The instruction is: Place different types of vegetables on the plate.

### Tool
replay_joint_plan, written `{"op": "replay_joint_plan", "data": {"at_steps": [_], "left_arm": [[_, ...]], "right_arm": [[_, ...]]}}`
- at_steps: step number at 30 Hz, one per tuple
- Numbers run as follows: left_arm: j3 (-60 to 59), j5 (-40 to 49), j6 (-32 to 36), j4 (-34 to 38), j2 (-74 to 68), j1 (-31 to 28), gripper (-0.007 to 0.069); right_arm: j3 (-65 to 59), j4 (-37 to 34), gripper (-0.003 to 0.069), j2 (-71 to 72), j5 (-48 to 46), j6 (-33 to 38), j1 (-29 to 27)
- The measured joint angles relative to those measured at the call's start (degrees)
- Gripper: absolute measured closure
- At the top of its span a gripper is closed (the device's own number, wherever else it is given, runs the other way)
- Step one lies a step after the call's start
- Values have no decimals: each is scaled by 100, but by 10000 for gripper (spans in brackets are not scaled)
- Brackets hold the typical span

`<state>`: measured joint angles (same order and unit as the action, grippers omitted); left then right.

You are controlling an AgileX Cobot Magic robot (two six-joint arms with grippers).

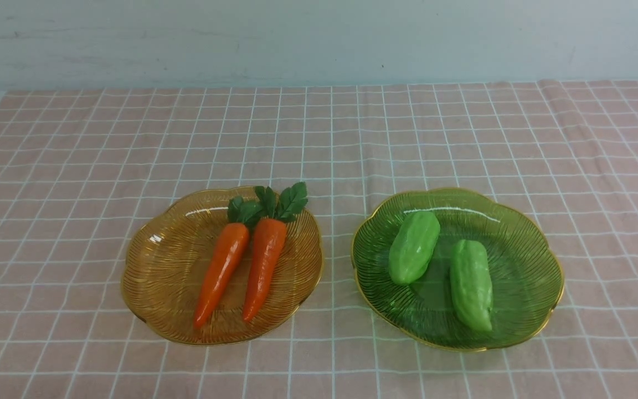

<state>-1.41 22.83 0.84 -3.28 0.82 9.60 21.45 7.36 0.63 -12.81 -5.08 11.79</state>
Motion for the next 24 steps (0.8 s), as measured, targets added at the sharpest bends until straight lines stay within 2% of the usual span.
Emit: {"op": "replay_joint_plan", "data": {"at_steps": [10, 15, 18, 24], "left_arm": [[0, 0, 0, 0, 0, 0, 625], [0, 0, 0, 0, 0, 0, 625], [0, 0, 0, 0, 0, 0, 625], [0, 0, 0, 0, 0, 0, 625]], "right_arm": [[-1683, 133, 674, -5, -311, 7, -1216], [-2274, 132, 674, -5, -523, 1, -1363], [-2301, 111, 674, -5, -920, -17, -1368], [-2296, 97, 674, -5, -970, -17, -1368]]}}
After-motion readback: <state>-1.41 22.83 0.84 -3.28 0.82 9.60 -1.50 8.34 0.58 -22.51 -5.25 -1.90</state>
